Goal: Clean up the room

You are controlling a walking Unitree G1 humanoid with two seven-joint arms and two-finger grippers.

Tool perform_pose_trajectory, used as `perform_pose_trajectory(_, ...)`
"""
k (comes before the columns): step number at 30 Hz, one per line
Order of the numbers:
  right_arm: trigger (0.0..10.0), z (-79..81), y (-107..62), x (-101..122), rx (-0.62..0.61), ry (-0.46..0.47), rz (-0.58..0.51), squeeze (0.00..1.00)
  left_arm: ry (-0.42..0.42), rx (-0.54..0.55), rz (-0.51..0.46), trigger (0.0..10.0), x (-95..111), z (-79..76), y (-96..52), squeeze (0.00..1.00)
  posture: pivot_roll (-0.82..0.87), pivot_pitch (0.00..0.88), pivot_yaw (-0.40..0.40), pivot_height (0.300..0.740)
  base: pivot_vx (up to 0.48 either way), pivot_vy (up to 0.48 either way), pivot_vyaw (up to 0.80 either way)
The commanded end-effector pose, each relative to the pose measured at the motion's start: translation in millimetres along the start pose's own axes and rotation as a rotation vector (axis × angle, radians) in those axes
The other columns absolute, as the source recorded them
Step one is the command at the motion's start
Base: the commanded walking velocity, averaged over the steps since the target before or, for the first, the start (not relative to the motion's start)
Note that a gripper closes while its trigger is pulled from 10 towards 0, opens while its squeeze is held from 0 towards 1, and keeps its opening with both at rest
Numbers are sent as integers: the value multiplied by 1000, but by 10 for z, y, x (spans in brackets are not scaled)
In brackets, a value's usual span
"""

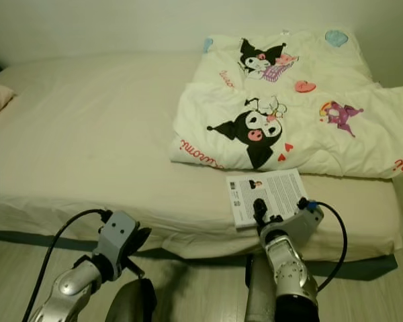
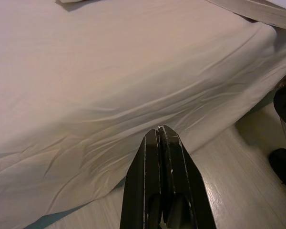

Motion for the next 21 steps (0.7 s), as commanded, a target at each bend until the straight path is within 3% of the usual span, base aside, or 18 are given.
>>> perform_pose_trajectory(1, 10000, 256, -41, -9, 102, -15, 2, 0, 11, -9, 30, 10000, -97, -2, -76, 0, -112, 233, 122, 562, 0, 0, 0)
perform_pose_trajectory(4, 10000, 170, -150, -23, 92, -24, 3, 0, 17, -13, 34, 10000, -111, -18, -94, 0, -115, 229, 123, 562, 0, 0, 0)
perform_pose_trajectory(12, 10000, 86, -189, -10, 68, -27, -3, 0, 24, -24, 35, 10000, -115, -43, -93, 0, -119, 227, 129, 562, 0, 0, 0)
perform_pose_trajectory(21, 10000, 83, -15, 30, 49, -21, -2, 0, 46, -55, 30, 10000, -97, -104, -39, 0, -113, 236, 136, 562, 0, 0, 0)
Point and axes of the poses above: a point about 5 cm out from each wrist's last joint towards the gripper, its own y axis pointing out of the wrist towards the gripper, its own x axis along the axis of the wrist's last joint, z = x × y, the point moved 6 cm from there along y, pointing out of the wrist towards the gripper, and after that the axes turned 10 degrees about y, right-handed, at the moved point
